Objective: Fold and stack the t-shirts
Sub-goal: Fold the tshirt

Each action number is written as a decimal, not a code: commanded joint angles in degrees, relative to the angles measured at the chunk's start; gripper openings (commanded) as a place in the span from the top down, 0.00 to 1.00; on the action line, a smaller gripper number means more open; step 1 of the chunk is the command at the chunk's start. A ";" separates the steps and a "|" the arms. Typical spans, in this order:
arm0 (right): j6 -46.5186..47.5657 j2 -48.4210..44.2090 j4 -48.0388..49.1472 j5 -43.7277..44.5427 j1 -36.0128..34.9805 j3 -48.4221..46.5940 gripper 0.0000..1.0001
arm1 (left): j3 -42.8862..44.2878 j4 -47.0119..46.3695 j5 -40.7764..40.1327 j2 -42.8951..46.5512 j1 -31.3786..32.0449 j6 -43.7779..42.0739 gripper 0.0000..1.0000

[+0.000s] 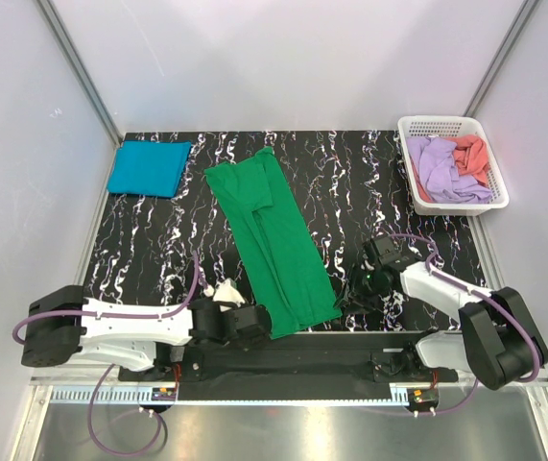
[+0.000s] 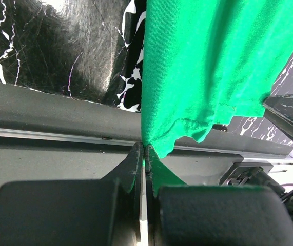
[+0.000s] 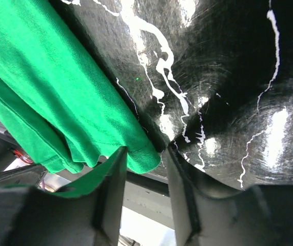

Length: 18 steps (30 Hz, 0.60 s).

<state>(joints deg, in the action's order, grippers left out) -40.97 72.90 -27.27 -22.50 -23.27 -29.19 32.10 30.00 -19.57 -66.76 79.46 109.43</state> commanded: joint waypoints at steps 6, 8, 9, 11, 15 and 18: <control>-0.60 1.89 1.16 -0.08 -1.69 -0.78 0.62 | -1.33 -2.13 -0.64 0.76 0.34 0.96 1.00; -0.95 2.24 1.25 0.09 -2.22 -0.87 0.61 | -1.77 -2.66 -0.55 0.76 0.34 1.23 1.00; -1.04 2.42 0.99 0.26 -2.31 -0.87 0.61 | -1.86 -3.10 -0.55 0.76 0.34 1.58 1.00; -1.04 2.24 0.90 0.53 -2.31 -0.96 0.64 | -1.86 -3.37 -0.64 0.84 0.43 1.67 1.00; -0.08 0.49 -3.21 1.84 -2.31 -2.80 0.88 | -1.60 -2.41 -0.73 1.63 0.43 2.28 1.00; 1.07 -1.35 -7.43 3.69 -2.22 -6.31 1.00 | -1.86 -1.61 -0.99 3.39 0.34 3.59 1.00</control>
<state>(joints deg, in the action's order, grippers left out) -41.17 74.30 -30.09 -21.58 -25.08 -31.18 30.37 28.62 -19.55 -66.11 79.53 110.69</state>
